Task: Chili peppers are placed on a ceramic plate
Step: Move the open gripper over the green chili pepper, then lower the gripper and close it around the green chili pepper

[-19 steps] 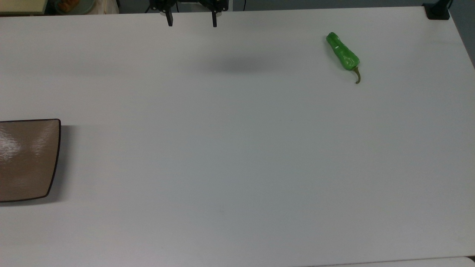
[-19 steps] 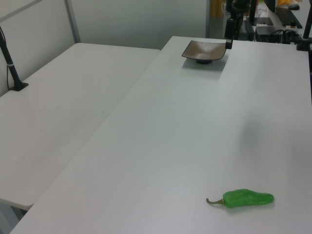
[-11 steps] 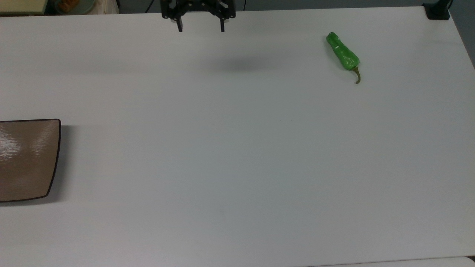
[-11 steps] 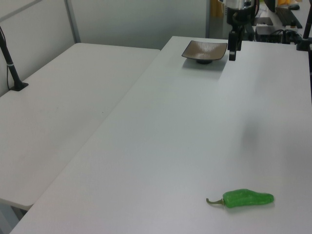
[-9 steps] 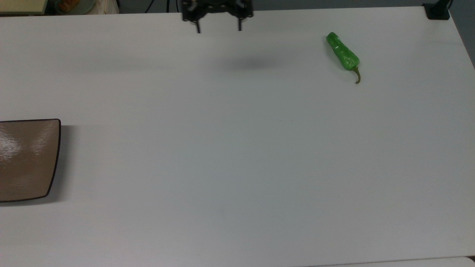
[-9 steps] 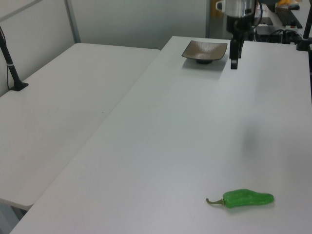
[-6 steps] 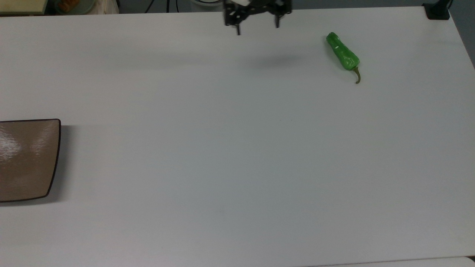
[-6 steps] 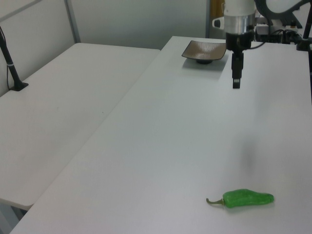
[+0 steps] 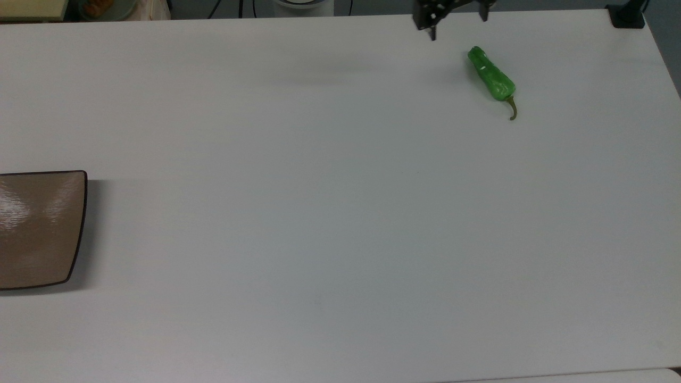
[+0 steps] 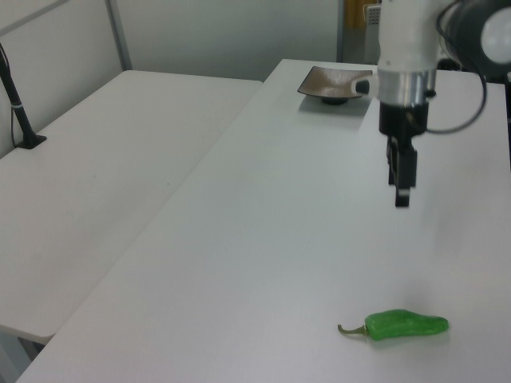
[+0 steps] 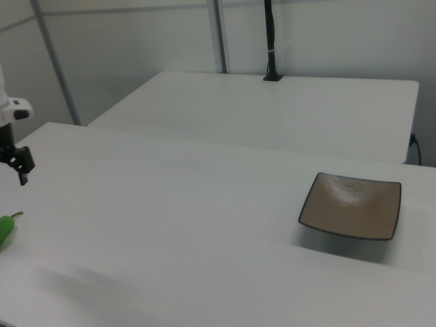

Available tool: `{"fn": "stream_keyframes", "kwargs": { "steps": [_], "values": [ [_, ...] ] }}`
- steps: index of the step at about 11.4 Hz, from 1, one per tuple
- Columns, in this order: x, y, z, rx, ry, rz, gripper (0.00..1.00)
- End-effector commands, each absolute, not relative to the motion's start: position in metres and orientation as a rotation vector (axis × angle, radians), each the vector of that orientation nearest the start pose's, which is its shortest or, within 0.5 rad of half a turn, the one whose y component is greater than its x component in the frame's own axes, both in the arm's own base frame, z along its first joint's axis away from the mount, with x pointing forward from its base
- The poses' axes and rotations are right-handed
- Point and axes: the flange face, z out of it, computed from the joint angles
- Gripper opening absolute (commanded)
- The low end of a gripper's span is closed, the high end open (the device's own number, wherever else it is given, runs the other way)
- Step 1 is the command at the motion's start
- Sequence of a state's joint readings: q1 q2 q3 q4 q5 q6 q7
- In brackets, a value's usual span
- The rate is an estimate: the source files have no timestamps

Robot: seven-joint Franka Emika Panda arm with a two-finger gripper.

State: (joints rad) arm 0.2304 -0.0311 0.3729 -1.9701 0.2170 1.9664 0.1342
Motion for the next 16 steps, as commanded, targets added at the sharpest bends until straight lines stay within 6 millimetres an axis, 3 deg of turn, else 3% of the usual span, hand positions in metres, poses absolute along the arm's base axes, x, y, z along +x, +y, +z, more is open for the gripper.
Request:
{"fn": "stream_keyframes", "kwargs": {
  "steps": [1,3,5,9,15,16],
  "values": [
    [0.427,0.362,0.443,-2.87,-0.611,0.094,1.0],
    [0.421,0.385,0.417,-2.85,-0.652,0.114,1.0],
    [0.422,0.391,0.394,-2.852,-0.667,0.168,1.0],
    [0.412,0.424,0.347,-2.824,-0.706,0.195,1.0],
    [0.41,0.443,0.305,-2.854,-0.67,0.165,1.0],
    [0.412,0.443,0.3,-2.86,-0.68,0.162,0.89]
  ]
}}
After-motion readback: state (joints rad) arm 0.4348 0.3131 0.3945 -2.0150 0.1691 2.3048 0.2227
